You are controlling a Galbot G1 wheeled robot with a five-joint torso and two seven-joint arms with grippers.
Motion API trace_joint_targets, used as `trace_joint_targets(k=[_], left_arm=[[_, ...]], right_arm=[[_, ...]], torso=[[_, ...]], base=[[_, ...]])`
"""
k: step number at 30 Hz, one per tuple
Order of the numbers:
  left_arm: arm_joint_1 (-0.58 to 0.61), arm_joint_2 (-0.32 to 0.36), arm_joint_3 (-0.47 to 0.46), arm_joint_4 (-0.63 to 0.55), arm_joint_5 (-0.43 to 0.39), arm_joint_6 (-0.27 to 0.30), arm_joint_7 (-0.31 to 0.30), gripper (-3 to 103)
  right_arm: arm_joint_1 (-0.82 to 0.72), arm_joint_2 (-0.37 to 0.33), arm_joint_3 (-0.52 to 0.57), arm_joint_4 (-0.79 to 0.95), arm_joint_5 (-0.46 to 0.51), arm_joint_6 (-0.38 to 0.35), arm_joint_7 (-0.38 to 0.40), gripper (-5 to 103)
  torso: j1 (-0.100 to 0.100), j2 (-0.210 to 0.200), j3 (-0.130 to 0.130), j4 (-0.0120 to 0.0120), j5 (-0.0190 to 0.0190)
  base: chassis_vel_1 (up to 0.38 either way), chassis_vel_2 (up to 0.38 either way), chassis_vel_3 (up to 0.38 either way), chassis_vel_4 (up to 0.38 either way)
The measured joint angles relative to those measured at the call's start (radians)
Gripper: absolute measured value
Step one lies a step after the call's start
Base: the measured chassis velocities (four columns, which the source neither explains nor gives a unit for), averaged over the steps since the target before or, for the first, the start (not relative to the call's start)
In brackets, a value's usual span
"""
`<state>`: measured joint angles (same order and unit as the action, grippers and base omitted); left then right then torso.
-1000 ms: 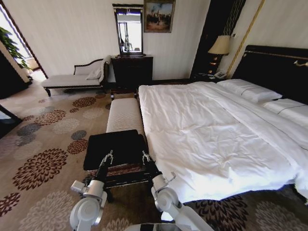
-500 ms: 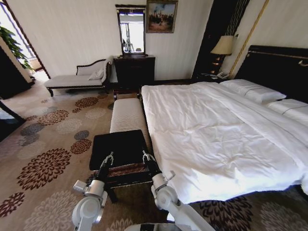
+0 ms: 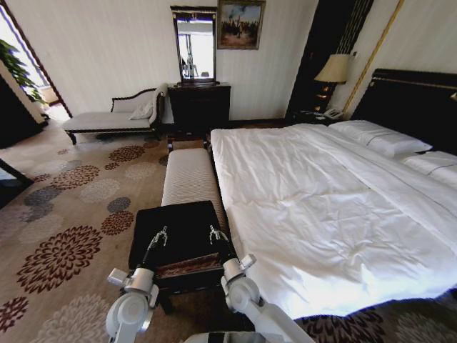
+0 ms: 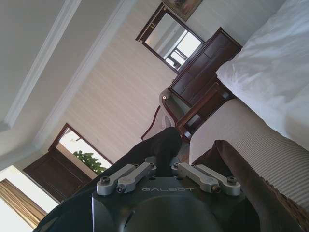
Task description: Fold the clothes on the bed and place them into the basket.
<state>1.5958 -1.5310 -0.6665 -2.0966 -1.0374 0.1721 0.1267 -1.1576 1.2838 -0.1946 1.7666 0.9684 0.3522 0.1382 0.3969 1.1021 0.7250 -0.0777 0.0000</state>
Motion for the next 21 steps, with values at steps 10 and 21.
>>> trace_joint_targets(k=[10, 21], left_arm=[[-0.005, -0.007, 0.011, 0.006, 0.007, -0.001, 0.001, 9], [-0.002, -0.006, 0.010, 0.017, 0.014, -0.003, 0.006, 9]], right_arm=[[-0.007, -0.002, 0.009, 0.002, -0.011, 0.014, -0.024, 7], [-0.006, 0.005, 0.013, -0.013, -0.024, 0.016, -0.011, 7]], torso=[[-0.002, 0.001, 0.000, -0.0001, 0.0000], [-0.001, 0.000, 0.000, -0.0001, 0.0000]], base=[[-0.025, 0.018, 0.024, -0.021], [0.000, 0.012, -0.001, -0.015]])
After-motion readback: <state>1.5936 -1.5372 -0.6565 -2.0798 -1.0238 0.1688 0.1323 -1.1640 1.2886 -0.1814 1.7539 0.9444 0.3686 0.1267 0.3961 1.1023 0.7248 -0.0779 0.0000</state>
